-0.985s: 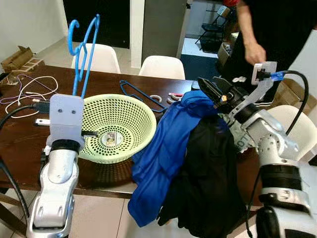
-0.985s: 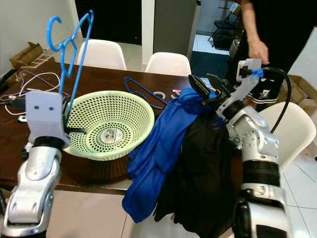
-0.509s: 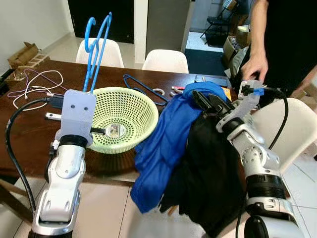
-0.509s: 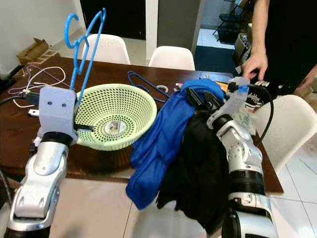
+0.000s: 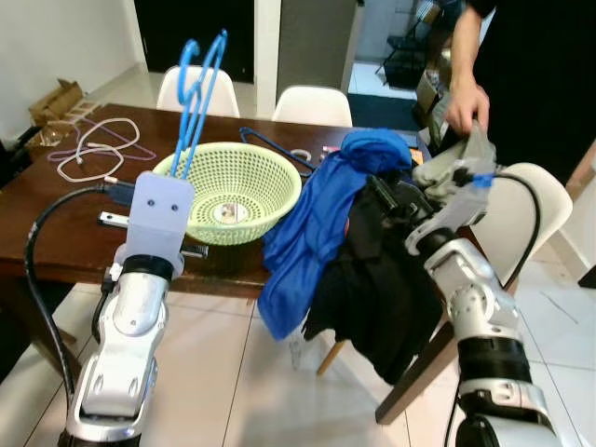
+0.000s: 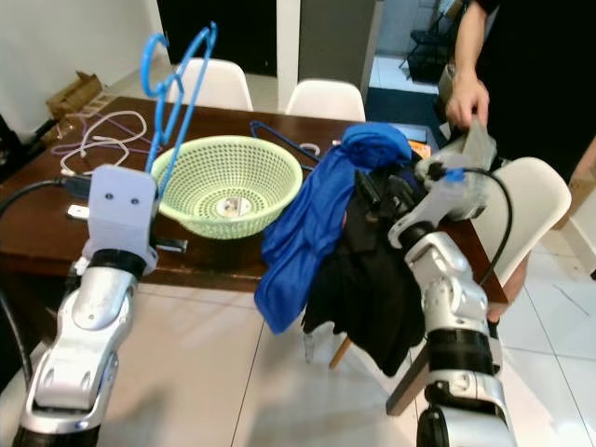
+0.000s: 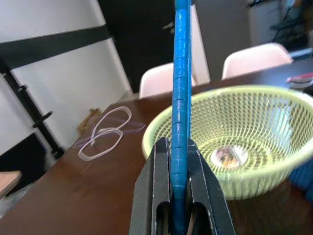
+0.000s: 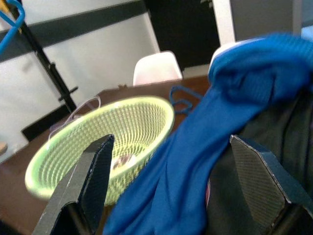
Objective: Hang hanger
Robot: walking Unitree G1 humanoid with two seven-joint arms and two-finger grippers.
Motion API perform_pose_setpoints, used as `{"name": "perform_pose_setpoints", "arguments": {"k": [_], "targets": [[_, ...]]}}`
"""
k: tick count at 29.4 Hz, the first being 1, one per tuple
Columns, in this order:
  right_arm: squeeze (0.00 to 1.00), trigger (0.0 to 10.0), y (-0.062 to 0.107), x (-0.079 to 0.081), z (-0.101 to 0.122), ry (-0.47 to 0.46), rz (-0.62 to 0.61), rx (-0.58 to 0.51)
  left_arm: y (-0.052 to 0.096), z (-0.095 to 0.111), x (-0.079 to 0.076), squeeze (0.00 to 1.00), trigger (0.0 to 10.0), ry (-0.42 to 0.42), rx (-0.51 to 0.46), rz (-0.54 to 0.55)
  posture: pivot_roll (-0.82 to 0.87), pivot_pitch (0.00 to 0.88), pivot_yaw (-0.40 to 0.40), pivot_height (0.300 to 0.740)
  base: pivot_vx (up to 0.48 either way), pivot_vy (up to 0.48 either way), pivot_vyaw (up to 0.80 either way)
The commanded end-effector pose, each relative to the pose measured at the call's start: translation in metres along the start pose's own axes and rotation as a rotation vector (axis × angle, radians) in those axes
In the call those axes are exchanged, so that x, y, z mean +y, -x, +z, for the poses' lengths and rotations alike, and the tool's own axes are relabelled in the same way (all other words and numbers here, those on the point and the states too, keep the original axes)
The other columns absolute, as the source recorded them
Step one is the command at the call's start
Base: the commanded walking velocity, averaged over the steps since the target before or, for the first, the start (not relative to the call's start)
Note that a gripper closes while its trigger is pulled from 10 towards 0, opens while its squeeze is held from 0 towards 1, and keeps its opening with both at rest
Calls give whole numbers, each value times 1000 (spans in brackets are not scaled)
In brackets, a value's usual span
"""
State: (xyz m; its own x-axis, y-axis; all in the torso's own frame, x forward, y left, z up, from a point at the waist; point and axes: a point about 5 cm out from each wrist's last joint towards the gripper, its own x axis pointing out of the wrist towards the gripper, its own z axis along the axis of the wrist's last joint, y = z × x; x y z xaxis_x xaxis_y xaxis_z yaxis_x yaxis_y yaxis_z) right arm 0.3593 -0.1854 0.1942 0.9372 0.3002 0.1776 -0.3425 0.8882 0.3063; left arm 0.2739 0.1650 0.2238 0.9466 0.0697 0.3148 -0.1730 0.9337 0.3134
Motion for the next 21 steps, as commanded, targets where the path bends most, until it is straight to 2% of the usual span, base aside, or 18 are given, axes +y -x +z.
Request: {"name": "perform_pose_setpoints", "arguments": {"k": [1, 5, 7, 8, 12, 14, 17, 21], "targets": [[0, 10000, 5, -7, -7, 42, -45, 31, 1, 1, -6, 0, 10000, -1, -6, -32, 85, 0, -54, 740, -326, 0, 0], [0, 10000, 5, -9, -10, 58, -58, 43, 1, 0, -7, 0, 10000, 1, -5, -39, 85, 0, -54, 740, -326, 0, 0], [0, 10000, 9, -17, -20, 121, -114, 99, 4, -2, -16, 0, 10000, 25, 3, -101, 85, 0, -54, 740, -321, 0, 0], [0, 10000, 9, -17, -20, 121, -114, 99, 4, -2, -16, 0, 10000, 25, 3, -101, 85, 0, -54, 740, -319, 0, 0], [0, 10000, 20, -29, -39, 214, -179, 190, 24, -18, -44, 0, 10000, 70, 44, -348, 83, 0, -49, 740, -65, 0, 0], [0, 10000, 22, -31, -42, 231, -187, 207, 29, -23, -47, 0, 10000, 75, 65, -378, 82, 0, -48, 740, 0, 0, 0], [0, 10000, 25, -32, -46, 248, -191, 218, 35, -31, -46, 0, 10000, 68, 93, -388, 83, 0, -46, 740, 0, 0, 0], [0, 10000, 23, -28, -44, 237, -140, 193, 34, -34, -34, 0, 10000, 50, 109, -304, 90, 0, -53, 740, 0, 0, 0]]}}
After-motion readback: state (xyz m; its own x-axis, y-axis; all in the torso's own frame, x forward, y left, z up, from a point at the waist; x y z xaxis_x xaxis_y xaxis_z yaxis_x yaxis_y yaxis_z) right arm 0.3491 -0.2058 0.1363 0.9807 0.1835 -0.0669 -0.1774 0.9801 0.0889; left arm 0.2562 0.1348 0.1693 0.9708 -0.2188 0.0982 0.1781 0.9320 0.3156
